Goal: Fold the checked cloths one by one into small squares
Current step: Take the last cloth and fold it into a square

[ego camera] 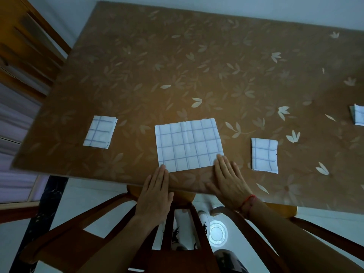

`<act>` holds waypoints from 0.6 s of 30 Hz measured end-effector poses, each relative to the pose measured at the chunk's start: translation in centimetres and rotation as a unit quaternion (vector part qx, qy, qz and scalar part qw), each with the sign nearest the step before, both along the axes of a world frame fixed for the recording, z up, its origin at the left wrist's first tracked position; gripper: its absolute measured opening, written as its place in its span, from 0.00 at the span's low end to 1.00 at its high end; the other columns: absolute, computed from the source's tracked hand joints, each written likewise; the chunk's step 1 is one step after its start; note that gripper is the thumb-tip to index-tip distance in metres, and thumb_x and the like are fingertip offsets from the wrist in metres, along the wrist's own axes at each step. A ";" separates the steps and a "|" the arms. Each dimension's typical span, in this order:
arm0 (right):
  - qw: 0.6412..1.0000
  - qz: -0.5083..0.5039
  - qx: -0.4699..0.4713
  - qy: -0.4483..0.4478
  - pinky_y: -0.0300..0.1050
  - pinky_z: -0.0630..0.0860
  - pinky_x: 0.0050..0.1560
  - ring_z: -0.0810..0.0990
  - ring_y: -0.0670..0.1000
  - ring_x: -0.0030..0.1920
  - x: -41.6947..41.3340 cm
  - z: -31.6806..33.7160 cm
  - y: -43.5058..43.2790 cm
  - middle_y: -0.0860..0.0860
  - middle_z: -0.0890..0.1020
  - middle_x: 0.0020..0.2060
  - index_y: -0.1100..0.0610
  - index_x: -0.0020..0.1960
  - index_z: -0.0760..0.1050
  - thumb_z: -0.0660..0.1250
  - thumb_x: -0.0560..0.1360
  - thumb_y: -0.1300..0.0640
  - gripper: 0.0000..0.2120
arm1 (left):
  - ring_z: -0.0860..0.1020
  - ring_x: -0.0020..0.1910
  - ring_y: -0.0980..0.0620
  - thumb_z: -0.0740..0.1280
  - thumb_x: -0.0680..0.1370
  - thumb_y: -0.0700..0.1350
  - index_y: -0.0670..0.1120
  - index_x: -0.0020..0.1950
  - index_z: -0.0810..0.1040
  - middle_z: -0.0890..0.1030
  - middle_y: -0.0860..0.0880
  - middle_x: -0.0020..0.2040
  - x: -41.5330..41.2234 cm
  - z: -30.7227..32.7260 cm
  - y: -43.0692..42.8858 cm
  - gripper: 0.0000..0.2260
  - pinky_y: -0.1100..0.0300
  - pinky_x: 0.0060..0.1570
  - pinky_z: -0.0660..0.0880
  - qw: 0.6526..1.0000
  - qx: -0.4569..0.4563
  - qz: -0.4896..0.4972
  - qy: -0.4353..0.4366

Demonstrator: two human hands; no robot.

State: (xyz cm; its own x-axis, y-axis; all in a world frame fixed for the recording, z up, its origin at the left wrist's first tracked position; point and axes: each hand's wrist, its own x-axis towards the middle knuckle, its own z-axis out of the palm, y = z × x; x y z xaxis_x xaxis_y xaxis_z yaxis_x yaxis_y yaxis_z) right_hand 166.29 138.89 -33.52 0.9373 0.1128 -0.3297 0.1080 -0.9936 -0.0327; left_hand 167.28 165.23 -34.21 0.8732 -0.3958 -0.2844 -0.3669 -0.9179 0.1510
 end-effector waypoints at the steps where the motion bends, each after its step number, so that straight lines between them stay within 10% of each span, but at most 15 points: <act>1: 1.000 -0.008 0.006 0.007 0.60 0.60 0.73 0.57 0.59 0.76 0.0 0.0 0.0 0.61 0.60 0.75 0.66 0.75 0.61 0.47 0.80 0.37 0.37 | 0.56 0.77 0.45 0.50 0.79 0.55 0.38 0.77 0.58 0.57 0.42 0.78 0.0 0.1 0.0 0.31 0.47 0.72 0.62 1.000 0.003 0.001 0.004; 10: 0.980 -0.111 0.165 0.021 0.50 0.69 0.63 0.71 0.57 0.63 3.3 2.8 -0.2 0.55 0.69 0.70 0.57 0.72 0.66 0.58 0.79 0.46 0.25 | 0.64 0.73 0.44 0.55 0.79 0.53 0.40 0.73 0.66 0.67 0.41 0.73 1.6 1.4 -2.1 0.26 0.45 0.71 0.63 0.999 -0.038 -0.009 -0.010; 18: 0.836 -0.411 0.355 0.078 0.44 0.74 0.42 0.79 0.50 0.42 9.5 -1.1 -4.7 0.48 0.81 0.38 0.54 0.44 0.79 0.65 0.74 0.40 0.16 | 0.51 0.77 0.44 0.54 0.82 0.54 0.46 0.77 0.55 0.51 0.44 0.79 3.9 1.9 -5.2 0.26 0.48 0.72 0.59 0.997 -0.029 -0.059 0.036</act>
State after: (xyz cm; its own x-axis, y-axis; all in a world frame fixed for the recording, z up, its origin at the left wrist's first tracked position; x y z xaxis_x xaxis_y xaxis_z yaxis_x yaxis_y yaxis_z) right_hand 175.79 134.16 -34.58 0.7458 -0.3291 -0.5792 -0.6628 -0.4533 -0.5960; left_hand 171.13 159.99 -32.26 0.7976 -0.5120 -0.3188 -0.4575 -0.8580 0.2333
